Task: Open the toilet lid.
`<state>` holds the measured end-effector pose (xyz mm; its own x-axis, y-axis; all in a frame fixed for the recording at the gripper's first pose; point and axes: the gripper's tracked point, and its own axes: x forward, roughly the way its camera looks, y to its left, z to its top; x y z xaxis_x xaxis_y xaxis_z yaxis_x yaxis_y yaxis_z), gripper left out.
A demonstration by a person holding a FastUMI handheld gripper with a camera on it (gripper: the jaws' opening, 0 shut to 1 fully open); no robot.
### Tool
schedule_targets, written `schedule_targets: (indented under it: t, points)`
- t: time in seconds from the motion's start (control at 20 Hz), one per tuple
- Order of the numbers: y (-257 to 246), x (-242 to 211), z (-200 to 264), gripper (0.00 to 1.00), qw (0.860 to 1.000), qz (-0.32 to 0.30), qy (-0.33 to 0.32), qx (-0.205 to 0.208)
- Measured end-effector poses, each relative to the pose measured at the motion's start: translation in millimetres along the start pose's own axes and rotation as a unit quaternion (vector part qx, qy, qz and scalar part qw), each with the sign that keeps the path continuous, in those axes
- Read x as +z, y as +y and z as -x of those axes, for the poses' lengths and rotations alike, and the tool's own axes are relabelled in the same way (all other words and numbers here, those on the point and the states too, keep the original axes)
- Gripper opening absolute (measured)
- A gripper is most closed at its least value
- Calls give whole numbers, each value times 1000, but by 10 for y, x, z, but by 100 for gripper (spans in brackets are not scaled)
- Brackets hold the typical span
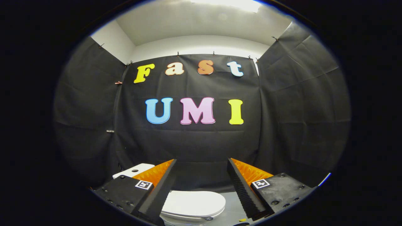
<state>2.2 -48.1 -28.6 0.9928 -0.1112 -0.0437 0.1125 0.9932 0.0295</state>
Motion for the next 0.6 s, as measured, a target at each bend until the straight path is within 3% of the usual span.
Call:
schedule_targets:
  t: [0.6]
  points:
    - [-784,-1083,-369,98,989,-94,98,-64]
